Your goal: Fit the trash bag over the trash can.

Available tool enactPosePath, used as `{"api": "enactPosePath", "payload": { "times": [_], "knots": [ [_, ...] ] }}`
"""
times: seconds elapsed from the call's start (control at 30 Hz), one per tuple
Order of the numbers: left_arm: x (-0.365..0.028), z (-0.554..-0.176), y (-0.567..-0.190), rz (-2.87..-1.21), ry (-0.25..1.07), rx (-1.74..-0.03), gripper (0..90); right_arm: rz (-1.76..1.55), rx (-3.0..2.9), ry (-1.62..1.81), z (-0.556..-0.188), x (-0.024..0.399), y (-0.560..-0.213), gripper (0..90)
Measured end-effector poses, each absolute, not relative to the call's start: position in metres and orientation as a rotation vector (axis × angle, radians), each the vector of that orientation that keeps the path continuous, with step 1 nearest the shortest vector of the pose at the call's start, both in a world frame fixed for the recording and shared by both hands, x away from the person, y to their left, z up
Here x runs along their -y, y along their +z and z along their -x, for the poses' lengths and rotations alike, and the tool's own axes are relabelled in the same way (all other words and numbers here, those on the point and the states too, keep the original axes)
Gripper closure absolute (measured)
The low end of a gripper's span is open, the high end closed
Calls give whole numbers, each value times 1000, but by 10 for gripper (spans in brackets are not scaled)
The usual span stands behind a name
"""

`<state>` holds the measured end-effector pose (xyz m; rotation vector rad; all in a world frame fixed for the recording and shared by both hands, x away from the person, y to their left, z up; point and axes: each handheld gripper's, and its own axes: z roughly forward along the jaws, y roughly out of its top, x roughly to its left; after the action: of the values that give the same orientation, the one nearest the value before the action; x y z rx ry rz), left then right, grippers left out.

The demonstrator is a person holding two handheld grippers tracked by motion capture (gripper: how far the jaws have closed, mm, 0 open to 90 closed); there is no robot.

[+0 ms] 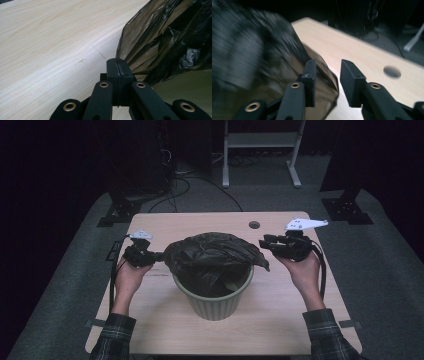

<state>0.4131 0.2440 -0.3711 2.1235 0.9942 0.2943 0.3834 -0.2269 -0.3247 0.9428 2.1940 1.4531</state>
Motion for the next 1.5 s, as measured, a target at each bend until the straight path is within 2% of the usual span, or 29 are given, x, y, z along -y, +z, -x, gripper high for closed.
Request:
{"api": "enactPosePath", "payload": {
  "times": [0.2, 0.37, 0.53, 0.57, 0.6, 0.7, 0.8, 1.1, 1.33, 1.5],
  "knots": [
    [-246, -411, -369, -2117, 301, -988, 900, -805, -2221, 1619, -362, 215, -296, 568],
    [-247, -410, -367, -2113, 303, -990, 900, -710, -2284, 1669, -354, 192, -291, 500],
    [-248, -409, -366, -2106, 306, -988, 900, -716, -2315, 1632, -364, 176, -293, 484],
    [-248, -409, -366, -2104, 305, -988, 899, -726, -2335, 1623, -370, 170, -296, 492],
    [-248, -409, -366, -2104, 304, -987, 899, -732, -2362, 1601, -374, 166, -298, 551],
    [-249, -409, -365, -2102, 303, -983, 900, -688, -2406, 1595, -376, 161, -301, 785],
    [-249, -405, -363, -2101, 302, -972, 900, -634, -2414, 1611, -368, 159, -301, 891],
    [-246, -389, -354, -2093, 305, -932, 900, -435, -2378, 1737, -301, 166, -293, 895],
    [-243, -384, -359, -2100, 294, -926, 900, -302, -2437, 1781, -248, 162, -315, 896],
    [-243, -387, -367, -2108, 272, -941, 900, -291, -2508, 1739, -235, 159, -334, 896]
  ]
}}
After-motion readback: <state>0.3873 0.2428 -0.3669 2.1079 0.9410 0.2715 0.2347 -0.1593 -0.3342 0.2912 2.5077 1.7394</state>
